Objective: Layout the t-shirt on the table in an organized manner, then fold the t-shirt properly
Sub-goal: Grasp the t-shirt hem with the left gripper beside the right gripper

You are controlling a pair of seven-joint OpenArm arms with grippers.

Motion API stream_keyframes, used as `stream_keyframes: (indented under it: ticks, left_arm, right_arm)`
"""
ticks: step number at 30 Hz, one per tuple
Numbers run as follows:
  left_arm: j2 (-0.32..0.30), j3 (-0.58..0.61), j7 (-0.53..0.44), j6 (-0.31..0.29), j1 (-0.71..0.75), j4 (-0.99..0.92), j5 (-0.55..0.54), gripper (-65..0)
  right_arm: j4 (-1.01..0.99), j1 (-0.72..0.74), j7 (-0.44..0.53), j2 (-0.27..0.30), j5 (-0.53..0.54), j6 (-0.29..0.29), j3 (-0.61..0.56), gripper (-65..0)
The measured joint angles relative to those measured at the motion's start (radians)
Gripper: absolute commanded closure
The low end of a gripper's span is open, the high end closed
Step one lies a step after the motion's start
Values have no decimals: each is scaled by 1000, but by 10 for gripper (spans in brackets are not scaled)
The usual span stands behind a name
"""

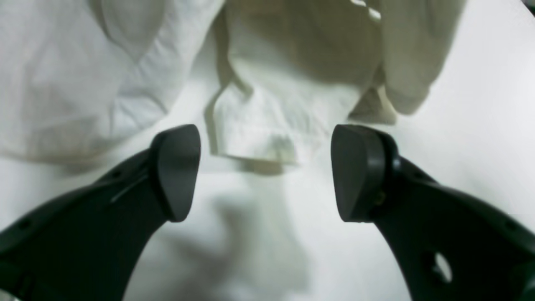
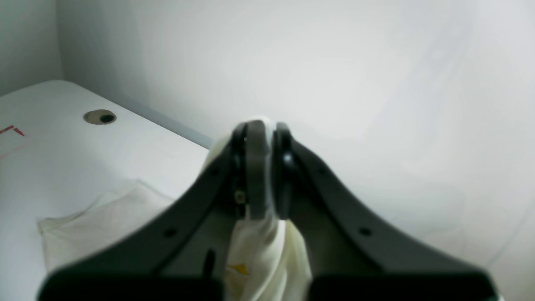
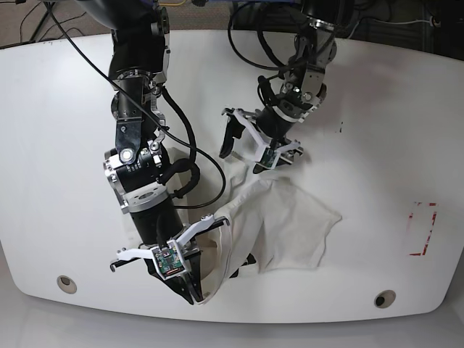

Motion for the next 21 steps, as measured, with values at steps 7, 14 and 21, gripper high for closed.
stream_keyframes:
  ticks: [7,14,21]
  left_arm:
    - [37,0,5,8,-82,-134,3,-450]
    - [59,0,1,8,-180,-290,3,-447]
    - [61,2,-22,3,-279,-418,0,-447]
  right_arm:
    - [-1,0,-1,0,0,0,0,0]
    - [-2,0,0,0,0,0,0,0]
    - [-2,1,0,0,0,0,0,0]
